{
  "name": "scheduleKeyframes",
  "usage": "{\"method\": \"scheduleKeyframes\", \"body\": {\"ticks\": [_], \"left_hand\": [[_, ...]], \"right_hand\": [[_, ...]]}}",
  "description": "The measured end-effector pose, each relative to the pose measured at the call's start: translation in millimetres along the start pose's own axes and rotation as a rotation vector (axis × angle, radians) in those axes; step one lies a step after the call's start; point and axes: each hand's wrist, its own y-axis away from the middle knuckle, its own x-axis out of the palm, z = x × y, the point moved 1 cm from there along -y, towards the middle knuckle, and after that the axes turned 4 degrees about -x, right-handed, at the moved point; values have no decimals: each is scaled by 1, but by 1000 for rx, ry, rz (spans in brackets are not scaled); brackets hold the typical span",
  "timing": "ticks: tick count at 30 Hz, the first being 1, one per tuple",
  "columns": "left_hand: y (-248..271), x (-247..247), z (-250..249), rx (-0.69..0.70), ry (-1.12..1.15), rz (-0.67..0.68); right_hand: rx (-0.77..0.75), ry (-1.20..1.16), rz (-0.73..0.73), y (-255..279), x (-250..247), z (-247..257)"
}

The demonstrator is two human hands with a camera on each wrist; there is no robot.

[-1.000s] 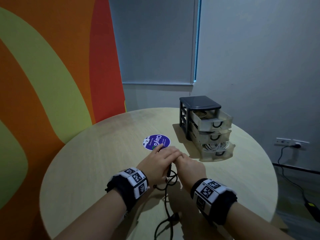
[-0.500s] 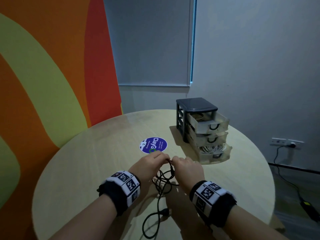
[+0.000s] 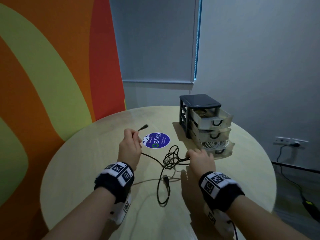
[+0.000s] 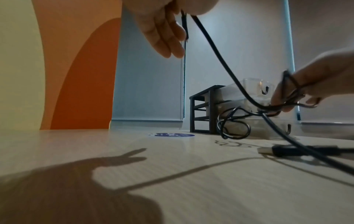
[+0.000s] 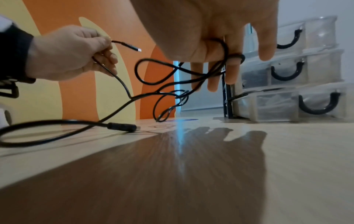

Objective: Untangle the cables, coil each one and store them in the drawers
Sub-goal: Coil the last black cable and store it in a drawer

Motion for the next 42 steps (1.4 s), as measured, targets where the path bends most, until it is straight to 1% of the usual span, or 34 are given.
{"method": "scheduleKeyframes", "body": {"ticks": [3,5,8,11,13,15,17,20,22,24,26,28,29,30,31,32,33,34,35,36,37,38,39,42], "left_hand": [[-3,-4,3,-42,-36,-68],[-9,-13,8,-129,-62,-128],[-15,-31,18,-250,-97,-213],[-19,-49,30,-365,-142,-293],[-22,-58,37,-433,-160,-324],[-25,-66,41,-482,-174,-343],[-26,-73,43,-525,-190,-363],[-26,-84,47,-582,-226,-362],[-26,-84,53,-619,-265,-302],[-24,-76,56,-662,-326,-160],[-21,-62,56,-676,-395,25],[-16,-48,48,-650,-517,182],[-12,-40,42,-598,-588,234],[-9,-31,33,-510,-622,268],[-5,-20,23,-394,-604,309],[-1,-9,13,-269,-551,379],[5,2,2,-163,-482,480],[12,14,-7,-109,-426,606],[19,24,-15,-96,-393,735],[24,34,-21,-107,-381,837],[29,42,-25,-123,-375,894],[32,48,-27,-147,-367,907],[33,53,-29,-173,-355,890],[32,52,-32,-243,-312,808]], "right_hand": [[24,-45,-55,3,-5,1],[78,-183,-70,2,-10,-9],[209,-607,-113,-3,-17,-29],[412,-1054,-157,-2,-27,-48],[493,-1230,-162,1,-34,-57],[533,-1334,-191,0,-37,-64],[605,-1397,-247,-3,-35,-73],[708,-1360,-363,-3,-32,-91],[722,-1246,-378,-1,-27,-99],[672,-1154,-307,0,-20,-96],[569,-1134,-204,1,-14,-83],[441,-1143,-122,3,-13,-68],[382,-1151,-91,3,-14,-61],[327,-1163,-66,4,-15,-54],[273,-1179,-44,5,-18,-47],[219,-1191,-26,6,-22,-39],[167,-1196,-12,7,-26,-32],[122,-1195,-7,7,-31,-25],[82,-1193,-9,7,-36,-19],[47,-1194,-15,8,-42,-12],[15,-1201,-18,9,-47,-6],[-14,-1217,-16,10,-53,-1],[-39,-1243,-11,12,-58,3],[-79,-1394,20,18,-72,5]]}}
